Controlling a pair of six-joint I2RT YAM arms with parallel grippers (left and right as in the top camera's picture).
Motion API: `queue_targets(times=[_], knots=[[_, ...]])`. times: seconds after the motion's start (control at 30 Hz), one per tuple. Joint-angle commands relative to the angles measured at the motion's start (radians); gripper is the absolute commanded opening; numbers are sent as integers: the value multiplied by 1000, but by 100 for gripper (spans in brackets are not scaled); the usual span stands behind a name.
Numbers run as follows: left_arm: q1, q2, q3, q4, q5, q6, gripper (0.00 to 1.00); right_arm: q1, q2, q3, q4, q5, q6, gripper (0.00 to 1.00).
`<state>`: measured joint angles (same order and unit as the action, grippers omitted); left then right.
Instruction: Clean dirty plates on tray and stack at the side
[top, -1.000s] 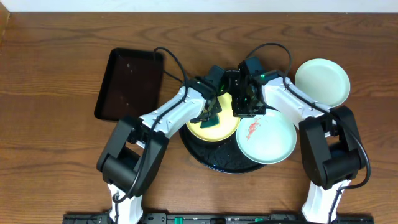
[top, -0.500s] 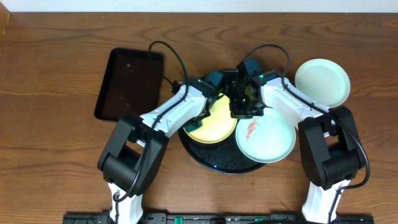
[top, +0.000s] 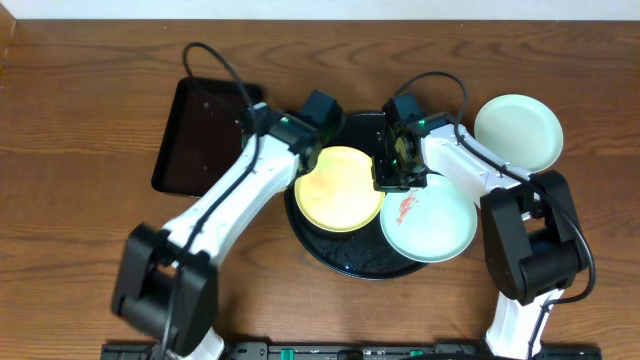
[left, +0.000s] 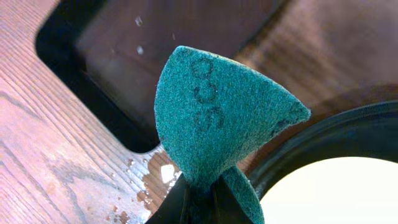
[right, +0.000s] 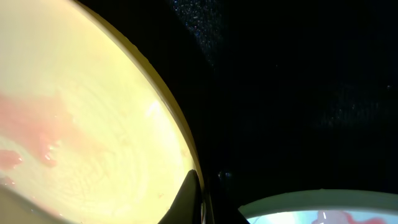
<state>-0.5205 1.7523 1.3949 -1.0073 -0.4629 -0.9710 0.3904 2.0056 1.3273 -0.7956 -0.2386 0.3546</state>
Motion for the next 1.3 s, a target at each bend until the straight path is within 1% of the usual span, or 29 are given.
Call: queue_targets(times=[0.0,0.17,0.3,0.4,0.5,0.63,0.73,0.9,1.03,1.13,1.27], knots=[[11,-18,0,-14,-43,-14,8,-10,3,0,0,49,-12,1],[69,-18,-21,-32,-37,-14,7,-10,-55,1,26,49,-24,1],[154,-18,-42,-34,-9,0,8,-8,-163,1,54,78,-103,1],[217,-16,-43,-6,-2,82,7,1,-232,1,53,147,-134,1],[280,-16,-43,38,78,189,7,22,-296,1,52,212,-177,1],[350,-16,-44,83,211,285,7,67,-372,1,51,386,-188,1],[392,-16,-44,105,268,359,7,119,-421,1,55,546,-220,1],[441,-16,-45,105,311,373,8,248,-463,1,88,870,-322,1],[447,-13,-47,108,321,387,7,351,-463,1,130,1116,-414,1],[447,-9,-51,108,321,395,7,425,-463,1,166,1252,-443,1],[447,-7,-53,109,321,394,8,484,-463,1,201,1361,-445,1]])
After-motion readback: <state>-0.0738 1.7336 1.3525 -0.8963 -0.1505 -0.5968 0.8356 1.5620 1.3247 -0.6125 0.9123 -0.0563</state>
